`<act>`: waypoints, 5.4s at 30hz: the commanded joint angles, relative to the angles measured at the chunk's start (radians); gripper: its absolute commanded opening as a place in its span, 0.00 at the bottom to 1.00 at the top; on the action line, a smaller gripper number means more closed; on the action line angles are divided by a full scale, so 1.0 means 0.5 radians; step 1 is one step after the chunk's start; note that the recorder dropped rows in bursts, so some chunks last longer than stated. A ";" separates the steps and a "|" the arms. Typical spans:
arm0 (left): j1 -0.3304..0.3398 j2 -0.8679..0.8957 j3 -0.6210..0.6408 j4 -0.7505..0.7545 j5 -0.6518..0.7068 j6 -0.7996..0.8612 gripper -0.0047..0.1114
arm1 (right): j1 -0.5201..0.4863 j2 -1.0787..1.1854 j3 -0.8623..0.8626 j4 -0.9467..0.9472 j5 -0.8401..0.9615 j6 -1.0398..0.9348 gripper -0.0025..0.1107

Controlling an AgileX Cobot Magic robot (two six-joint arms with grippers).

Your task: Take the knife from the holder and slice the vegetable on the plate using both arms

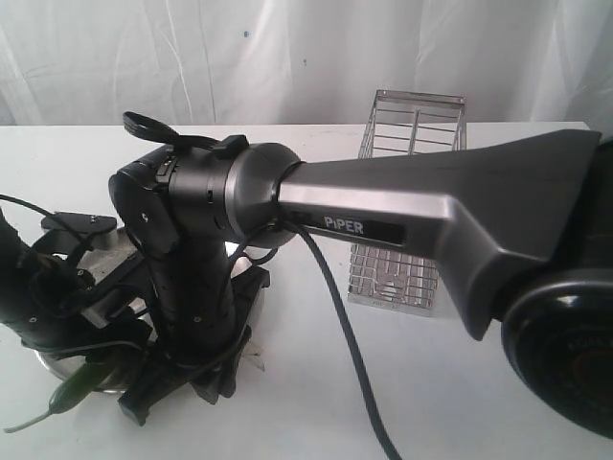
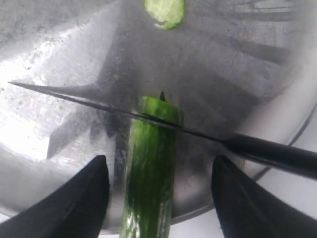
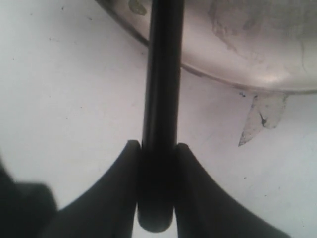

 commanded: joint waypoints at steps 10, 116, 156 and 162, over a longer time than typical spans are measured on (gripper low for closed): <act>-0.009 -0.013 0.006 -0.013 -0.245 -0.026 0.59 | 0.003 -0.008 -0.001 0.017 0.010 -0.021 0.02; -0.033 0.068 -0.109 -0.023 -0.049 -0.010 0.58 | 0.037 -0.222 0.478 -0.228 0.010 -0.020 0.02; -0.206 0.195 -0.045 -0.150 -0.095 0.157 0.58 | 0.037 -0.224 0.474 -0.297 0.010 -0.020 0.02; -0.171 0.106 -0.041 -0.074 0.059 0.108 0.59 | 0.037 -0.224 0.474 -0.439 0.010 0.037 0.02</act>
